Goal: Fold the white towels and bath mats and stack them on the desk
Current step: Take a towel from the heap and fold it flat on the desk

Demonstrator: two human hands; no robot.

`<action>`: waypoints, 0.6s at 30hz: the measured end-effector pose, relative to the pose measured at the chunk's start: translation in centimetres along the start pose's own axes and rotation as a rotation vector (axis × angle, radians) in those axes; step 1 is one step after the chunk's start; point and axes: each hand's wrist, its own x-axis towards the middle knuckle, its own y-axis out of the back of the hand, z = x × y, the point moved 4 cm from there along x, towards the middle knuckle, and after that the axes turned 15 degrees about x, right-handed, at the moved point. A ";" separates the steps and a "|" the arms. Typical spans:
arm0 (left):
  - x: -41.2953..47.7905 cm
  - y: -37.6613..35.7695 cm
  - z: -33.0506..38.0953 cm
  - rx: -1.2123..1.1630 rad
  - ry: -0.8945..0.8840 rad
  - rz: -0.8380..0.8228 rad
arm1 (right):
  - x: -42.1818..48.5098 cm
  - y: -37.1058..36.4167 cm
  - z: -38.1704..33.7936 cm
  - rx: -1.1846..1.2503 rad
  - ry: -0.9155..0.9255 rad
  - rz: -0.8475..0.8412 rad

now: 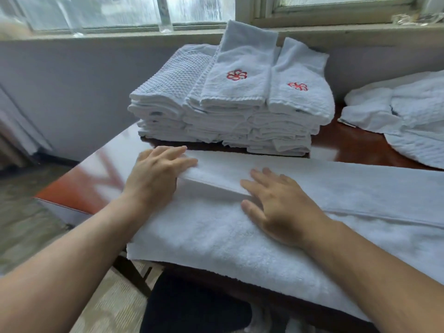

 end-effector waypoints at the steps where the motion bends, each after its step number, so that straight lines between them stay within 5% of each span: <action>1: 0.1 -0.5 -0.2 -0.012 0.000 -0.080 | -0.1 -0.4 0.1 -0.003 -0.001 -0.021; 6: 0.6 -0.7 -1.3 -0.290 0.088 -0.566 | 0.0 -0.1 0.4 0.013 -0.037 -0.119; 11: 1.4 0.1 1.7 -0.369 0.087 -0.291 | 0.6 1.6 0.1 0.038 -0.125 0.099; 18: 0.9 -4.2 4.1 -0.136 0.007 -0.402 | 0.9 0.2 3.0 -0.040 -0.289 -0.015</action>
